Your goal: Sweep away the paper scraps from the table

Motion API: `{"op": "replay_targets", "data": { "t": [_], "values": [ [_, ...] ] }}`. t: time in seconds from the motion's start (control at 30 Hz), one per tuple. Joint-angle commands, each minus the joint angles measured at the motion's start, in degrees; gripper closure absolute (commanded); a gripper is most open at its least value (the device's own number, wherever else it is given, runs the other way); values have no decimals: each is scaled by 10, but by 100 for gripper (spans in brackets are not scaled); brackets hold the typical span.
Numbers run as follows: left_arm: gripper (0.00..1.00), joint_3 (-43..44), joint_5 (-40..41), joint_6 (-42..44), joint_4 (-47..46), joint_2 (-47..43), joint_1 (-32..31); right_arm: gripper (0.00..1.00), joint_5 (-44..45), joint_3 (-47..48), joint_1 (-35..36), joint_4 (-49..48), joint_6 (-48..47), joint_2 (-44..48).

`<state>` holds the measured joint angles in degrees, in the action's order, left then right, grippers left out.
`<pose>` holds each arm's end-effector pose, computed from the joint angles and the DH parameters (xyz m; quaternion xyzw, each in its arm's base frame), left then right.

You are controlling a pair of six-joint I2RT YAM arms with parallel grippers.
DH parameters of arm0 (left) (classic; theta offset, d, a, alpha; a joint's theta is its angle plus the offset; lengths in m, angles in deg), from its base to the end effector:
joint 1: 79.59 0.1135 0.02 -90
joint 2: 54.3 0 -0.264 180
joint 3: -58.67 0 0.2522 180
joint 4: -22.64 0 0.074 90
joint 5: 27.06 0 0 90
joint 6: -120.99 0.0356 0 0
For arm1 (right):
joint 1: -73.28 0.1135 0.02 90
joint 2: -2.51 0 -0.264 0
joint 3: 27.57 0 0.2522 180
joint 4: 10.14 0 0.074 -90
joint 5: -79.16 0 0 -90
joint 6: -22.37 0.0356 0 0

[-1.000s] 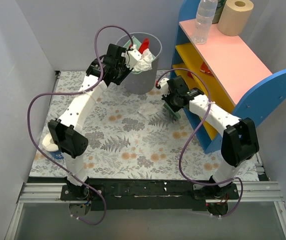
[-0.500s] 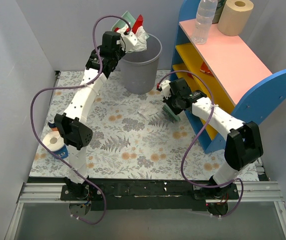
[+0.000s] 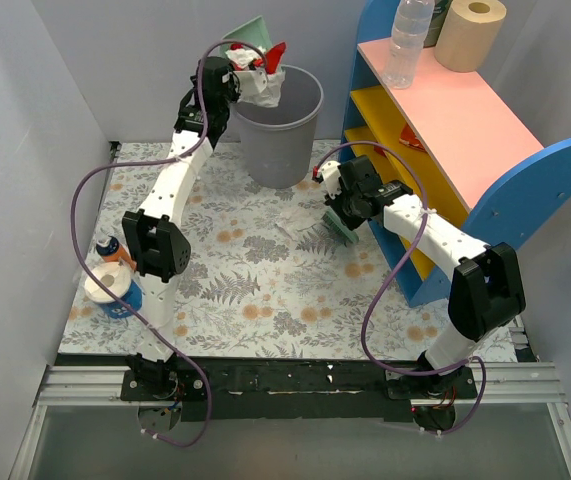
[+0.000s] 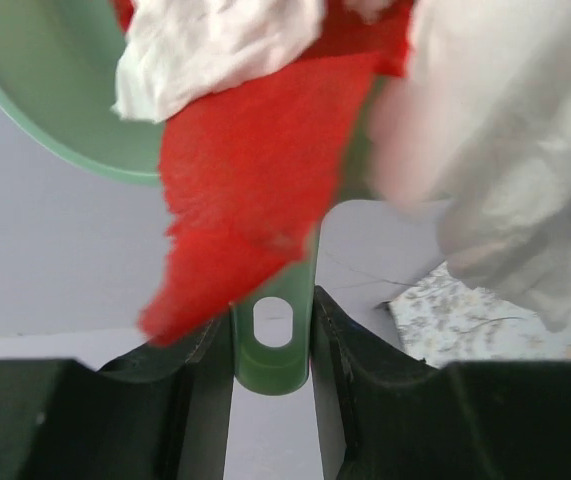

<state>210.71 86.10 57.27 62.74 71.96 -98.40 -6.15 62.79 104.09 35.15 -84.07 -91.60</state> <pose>0.4841 -0.1501 0.4097 0.1829 0.7617 0.1973 0.5894 0.3127 0.1831 0.2777 -0.3620 0.8633 0.0057 0.3516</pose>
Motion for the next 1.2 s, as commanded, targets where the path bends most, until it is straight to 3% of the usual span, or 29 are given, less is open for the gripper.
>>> {"op": "replay_targets", "data": {
  "t": [0.0, 0.03, 0.07, 0.1, 0.17, 0.27, 0.4, 0.57, 0.73, 0.9, 0.97, 1.0, 1.03, 1.17],
  "values": [
    [100, 10, -75, 180, -79, -20, 34, 99, -20, 13, 0, 3, 8, 9],
    [100, -20, -106, 214, -167, -30, 38, 99, -22, 13, 0, 3, 8, 9],
    [100, -47, -122, 296, -195, -37, 46, 99, -24, 12, 0, 4, 8, 10],
    [100, -35, -140, 327, -202, -27, 49, 99, -25, 12, 0, 4, 10, 10],
    [100, 40, -149, 415, -153, 6, 60, 99, -29, 12, 0, 4, 11, 10],
    [100, 46, -108, 495, -112, 36, 71, 99, -37, 14, 0, 5, 12, 8],
    [100, -26, -153, 473, -158, -4, 71, 99, -40, 26, 0, 4, 10, 0],
    [100, -11, -118, 442, -192, 5, 65, 99, -40, 35, 0, 4, 12, -8],
    [100, 3, -73, 359, -234, -7, 61, 99, -42, 32, 0, 7, 19, -13],
    [100, -33, 5, 186, -175, -70, 58, 99, -42, 32, 0, 8, 21, -17],
    [100, -62, 24, 126, -111, -120, 56, 99, -58, 33, 0, 9, 23, -19],
    [100, -90, 22, 52, -80, -142, 55, 99, -58, 35, 0, 8, 25, -21],
    [100, -106, 15, 19, 4, -179, 54, 99, -60, 36, 0, 10, 26, -22],
    [100, -175, -63, -154, 202, -263, 46, 99, -58, 43, 0, 9, 29, -27]
  ]
}}
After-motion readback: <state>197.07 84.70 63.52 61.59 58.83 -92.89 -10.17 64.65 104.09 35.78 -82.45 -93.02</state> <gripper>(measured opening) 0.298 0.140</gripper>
